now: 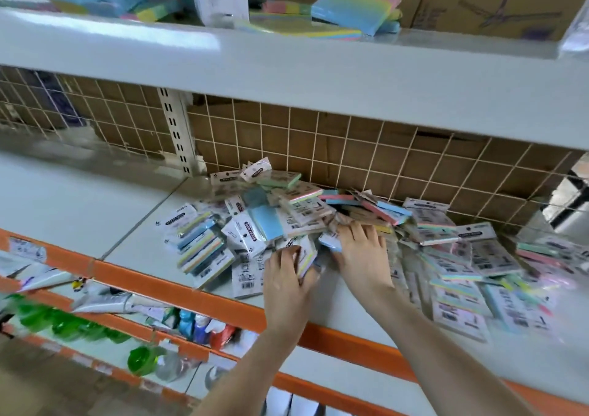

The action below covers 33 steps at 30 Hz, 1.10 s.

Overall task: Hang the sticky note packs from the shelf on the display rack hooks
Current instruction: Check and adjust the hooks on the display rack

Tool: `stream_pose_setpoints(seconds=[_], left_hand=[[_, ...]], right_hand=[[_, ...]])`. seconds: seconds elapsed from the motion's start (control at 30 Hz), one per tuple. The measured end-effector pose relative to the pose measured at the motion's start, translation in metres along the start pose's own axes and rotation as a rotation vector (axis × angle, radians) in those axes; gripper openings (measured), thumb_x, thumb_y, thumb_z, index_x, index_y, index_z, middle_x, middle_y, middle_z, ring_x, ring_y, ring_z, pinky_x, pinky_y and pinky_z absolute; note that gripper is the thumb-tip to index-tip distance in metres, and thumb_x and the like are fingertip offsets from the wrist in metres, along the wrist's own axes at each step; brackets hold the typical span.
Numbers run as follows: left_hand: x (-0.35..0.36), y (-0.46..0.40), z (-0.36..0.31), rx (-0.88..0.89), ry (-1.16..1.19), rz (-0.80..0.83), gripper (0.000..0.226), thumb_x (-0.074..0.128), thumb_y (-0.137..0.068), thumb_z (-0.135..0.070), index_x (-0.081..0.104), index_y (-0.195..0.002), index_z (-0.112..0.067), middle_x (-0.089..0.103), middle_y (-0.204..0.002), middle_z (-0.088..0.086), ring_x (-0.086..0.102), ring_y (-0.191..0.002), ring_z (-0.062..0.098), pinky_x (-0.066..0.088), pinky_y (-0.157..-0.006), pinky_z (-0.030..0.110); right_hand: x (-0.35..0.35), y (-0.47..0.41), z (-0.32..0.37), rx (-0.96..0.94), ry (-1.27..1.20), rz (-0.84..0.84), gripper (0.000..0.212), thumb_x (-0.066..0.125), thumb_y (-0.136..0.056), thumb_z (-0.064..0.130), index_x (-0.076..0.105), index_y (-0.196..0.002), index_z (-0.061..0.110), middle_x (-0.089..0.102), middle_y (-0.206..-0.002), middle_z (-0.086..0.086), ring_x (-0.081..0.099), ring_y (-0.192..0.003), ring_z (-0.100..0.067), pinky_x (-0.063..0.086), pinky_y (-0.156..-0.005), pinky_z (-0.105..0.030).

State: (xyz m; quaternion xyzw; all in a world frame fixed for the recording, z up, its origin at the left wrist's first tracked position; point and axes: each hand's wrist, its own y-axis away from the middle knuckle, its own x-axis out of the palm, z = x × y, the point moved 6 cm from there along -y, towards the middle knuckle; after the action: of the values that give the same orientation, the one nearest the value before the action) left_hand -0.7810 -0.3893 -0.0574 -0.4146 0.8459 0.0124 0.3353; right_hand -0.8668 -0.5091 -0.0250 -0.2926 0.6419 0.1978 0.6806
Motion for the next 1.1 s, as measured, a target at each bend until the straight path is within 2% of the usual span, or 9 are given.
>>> stream_pose_setpoints(seconds=[0.27, 0.37, 0.43, 0.57, 0.67, 0.7, 0.8, 0.9, 1.1], left_hand=[[-0.006, 0.005, 0.006, -0.138, 0.341, -0.019, 0.031, 0.046, -0.097, -0.034, 0.053, -0.122, -0.018, 0.052, -0.122, -0.002, 0.047, -0.119, 0.017, 0.037, -0.099, 0.031], [-0.012, 0.008, 0.003, -0.193, 0.495, -0.026, 0.008, 0.052, -0.092, -0.033, 0.056, -0.098, -0.037, 0.063, -0.096, -0.016, 0.059, -0.097, 0.009, 0.046, -0.087, 0.034], [-0.015, 0.01, -0.003, -0.177, 0.539, -0.031, 0.004, 0.053, -0.086, -0.036, 0.056, -0.084, -0.036, 0.064, -0.077, -0.02, 0.059, -0.077, 0.007, 0.047, -0.076, 0.025], [-0.013, 0.015, -0.019, -0.139, 0.657, -0.03, 0.02, 0.059, -0.09, -0.019, 0.056, -0.074, -0.029, 0.06, -0.066, -0.022, 0.052, -0.06, -0.004, 0.041, -0.058, 0.008], [-0.009, 0.015, -0.035, -0.168, 0.733, -0.016, 0.019, 0.062, -0.09, -0.018, 0.055, -0.074, -0.025, 0.055, -0.066, -0.014, 0.048, -0.061, 0.003, 0.041, -0.059, 0.017], [-0.006, 0.015, -0.041, -0.183, 0.759, -0.01, 0.016, 0.063, -0.089, -0.017, 0.056, -0.077, -0.024, 0.058, -0.068, -0.014, 0.051, -0.062, 0.004, 0.043, -0.059, 0.02], [0.004, 0.015, -0.058, -0.219, 0.832, 0.022, 0.022, 0.063, -0.087, -0.007, 0.055, -0.086, -0.027, 0.065, -0.074, -0.014, 0.061, -0.07, 0.006, 0.05, -0.063, 0.019], [0.024, 0.022, -0.075, -0.269, 0.84, 0.142, 0.022, 0.066, -0.085, -0.004, 0.05, -0.082, -0.019, 0.059, -0.079, 0.001, 0.057, -0.074, 0.019, 0.052, -0.076, 0.044], [0.075, 0.061, -0.124, -0.318, 0.852, 0.376, 0.026, 0.068, -0.078, -0.007, 0.048, -0.086, -0.02, 0.055, -0.095, 0.013, 0.056, -0.085, 0.026, 0.048, -0.07, 0.041]], right_hand=[[-0.01, 0.029, -0.01, 0.087, -0.298, -0.093, 0.038, 0.051, -0.094, 0.019, 0.046, -0.131, 0.009, 0.048, -0.132, -0.012, 0.048, -0.117, -0.033, 0.04, -0.093, -0.039], [-0.018, 0.042, -0.026, 0.208, -0.529, -0.145, 0.031, 0.049, -0.093, 0.012, 0.047, -0.124, 0.011, 0.049, -0.125, -0.008, 0.056, -0.087, -0.027, 0.043, -0.068, -0.035], [-0.02, 0.049, -0.036, 0.252, -0.641, -0.164, 0.032, 0.05, -0.091, 0.008, 0.048, -0.122, 0.011, 0.052, -0.123, -0.007, 0.058, -0.09, -0.028, 0.046, -0.072, -0.037], [-0.025, 0.061, -0.056, 0.37, -0.812, -0.225, 0.034, 0.052, -0.087, 0.003, 0.05, -0.117, 0.019, 0.059, -0.101, 0.002, 0.056, -0.084, -0.017, 0.039, -0.066, -0.025], [-0.022, 0.071, -0.08, 0.522, -1.058, -0.276, 0.016, 0.052, -0.089, 0.006, 0.053, -0.099, 0.019, 0.057, -0.078, 0.011, 0.055, -0.064, 0.001, 0.039, -0.052, -0.012], [-0.022, 0.076, -0.087, 0.567, -1.142, -0.278, 0.005, 0.054, -0.092, 0.011, 0.052, -0.091, 0.015, 0.052, -0.072, 0.006, 0.051, -0.059, -0.001, 0.038, -0.051, -0.013], [-0.019, 0.095, -0.11, 0.691, -1.361, -0.275, 0.029, 0.06, -0.093, 0.031, 0.048, -0.088, 0.006, 0.046, -0.077, -0.012, 0.048, -0.068, -0.021, 0.04, -0.061, -0.033], [-0.022, 0.117, -0.133, 0.736, -1.611, -0.304, 0.028, 0.061, -0.093, 0.027, 0.056, -0.103, 0.002, 0.059, -0.091, -0.016, 0.059, -0.083, -0.029, 0.05, -0.078, -0.048], [-0.04, 0.171, -0.188, 0.742, -1.762, -0.349, 0.011, 0.059, -0.093, 0.02, 0.06, -0.103, 0.018, 0.069, -0.1, -0.01, 0.067, -0.091, -0.024, 0.055, -0.079, -0.045]])
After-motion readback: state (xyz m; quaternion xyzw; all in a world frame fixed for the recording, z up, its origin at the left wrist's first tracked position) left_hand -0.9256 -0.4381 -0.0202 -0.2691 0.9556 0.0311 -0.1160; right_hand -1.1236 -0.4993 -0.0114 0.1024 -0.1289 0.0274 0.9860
